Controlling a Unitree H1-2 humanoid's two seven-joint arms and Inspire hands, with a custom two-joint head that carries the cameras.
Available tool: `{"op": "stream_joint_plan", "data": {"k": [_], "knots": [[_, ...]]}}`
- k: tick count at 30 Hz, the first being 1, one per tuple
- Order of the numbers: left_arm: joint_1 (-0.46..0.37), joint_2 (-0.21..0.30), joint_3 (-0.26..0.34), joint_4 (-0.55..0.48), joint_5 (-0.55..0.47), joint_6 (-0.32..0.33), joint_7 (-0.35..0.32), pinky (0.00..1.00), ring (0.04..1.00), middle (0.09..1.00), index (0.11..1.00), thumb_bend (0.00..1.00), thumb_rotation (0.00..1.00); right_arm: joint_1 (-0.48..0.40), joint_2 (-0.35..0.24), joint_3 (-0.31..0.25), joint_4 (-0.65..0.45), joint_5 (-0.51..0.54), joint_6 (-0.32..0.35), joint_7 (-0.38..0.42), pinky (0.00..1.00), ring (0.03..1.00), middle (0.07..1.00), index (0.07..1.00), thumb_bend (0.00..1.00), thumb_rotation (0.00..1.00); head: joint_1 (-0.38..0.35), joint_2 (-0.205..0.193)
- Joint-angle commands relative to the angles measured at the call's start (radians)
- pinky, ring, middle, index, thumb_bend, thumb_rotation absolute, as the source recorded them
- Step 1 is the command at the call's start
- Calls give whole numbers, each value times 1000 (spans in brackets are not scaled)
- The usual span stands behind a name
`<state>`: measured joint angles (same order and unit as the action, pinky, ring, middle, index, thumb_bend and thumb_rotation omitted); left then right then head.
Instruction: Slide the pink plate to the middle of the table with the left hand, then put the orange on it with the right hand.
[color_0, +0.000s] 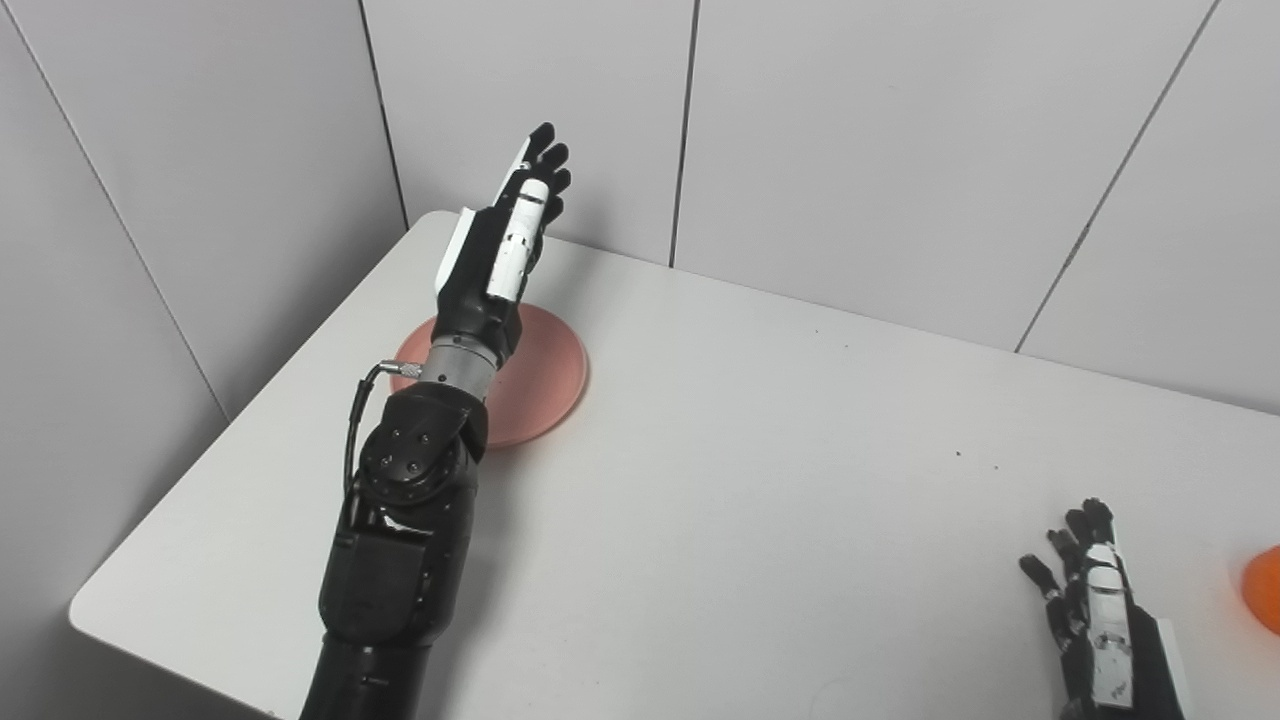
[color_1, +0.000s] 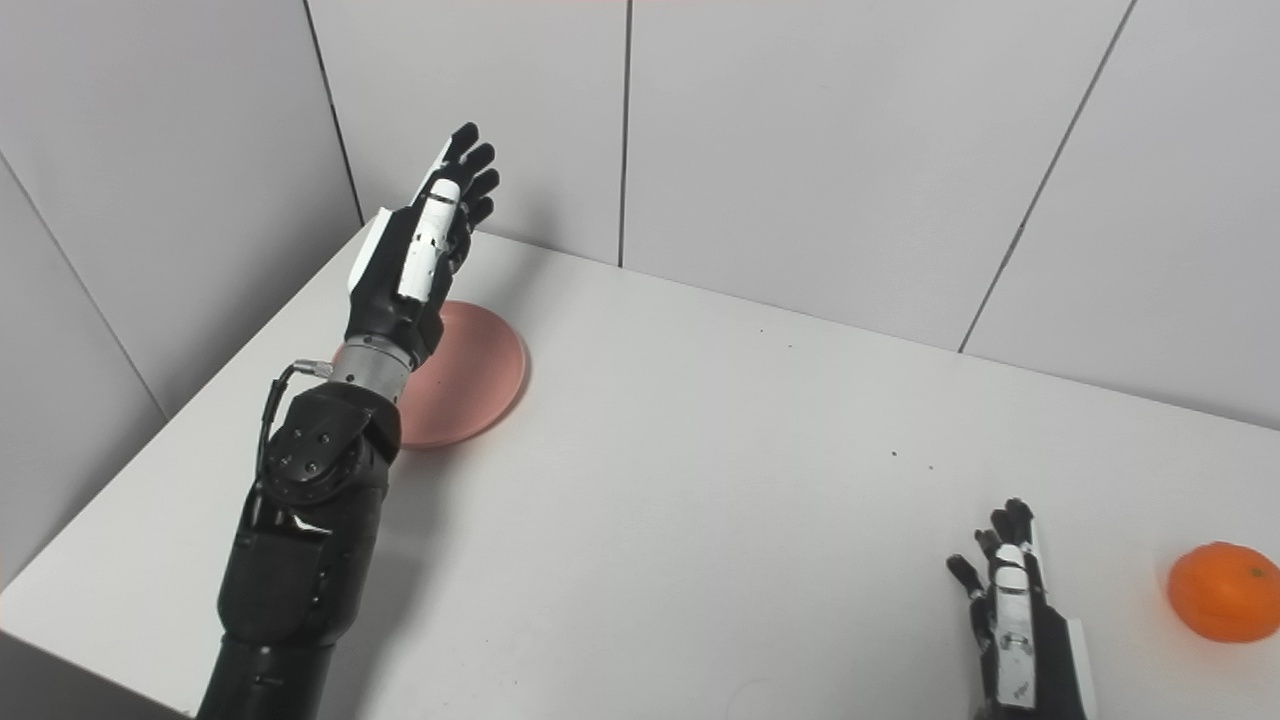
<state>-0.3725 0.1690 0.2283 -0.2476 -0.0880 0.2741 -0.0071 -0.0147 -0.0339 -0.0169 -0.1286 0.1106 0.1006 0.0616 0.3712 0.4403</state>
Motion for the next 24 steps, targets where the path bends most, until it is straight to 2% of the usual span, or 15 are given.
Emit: {"op": "stream_joint_plan", "data": {"k": [1,9,16,24], "knots": [[-48,39,27,-12,-30,-13,2,975,969,978,960,356,1000,-6,-1,-3,-4,8,-2,3,1000,1000,1000,1000,79,1000,1,1],[-37,110,100,31,-69,-22,13,965,967,969,943,367,1000,-4,-1,-2,-26,10,25,-1,1000,1000,1000,1000,56,1000,11,-2],[-22,148,157,65,-119,-27,8,965,960,964,940,368,1000,-7,-4,-6,-17,13,11,1,1000,1000,1000,1000,44,1000,18,-2],[5,191,209,101,-189,-7,-4,974,965,965,947,366,1000,-8,-7,-5,-26,8,33,-3,1000,1000,1000,1000,45,1000,24,-6]]}}
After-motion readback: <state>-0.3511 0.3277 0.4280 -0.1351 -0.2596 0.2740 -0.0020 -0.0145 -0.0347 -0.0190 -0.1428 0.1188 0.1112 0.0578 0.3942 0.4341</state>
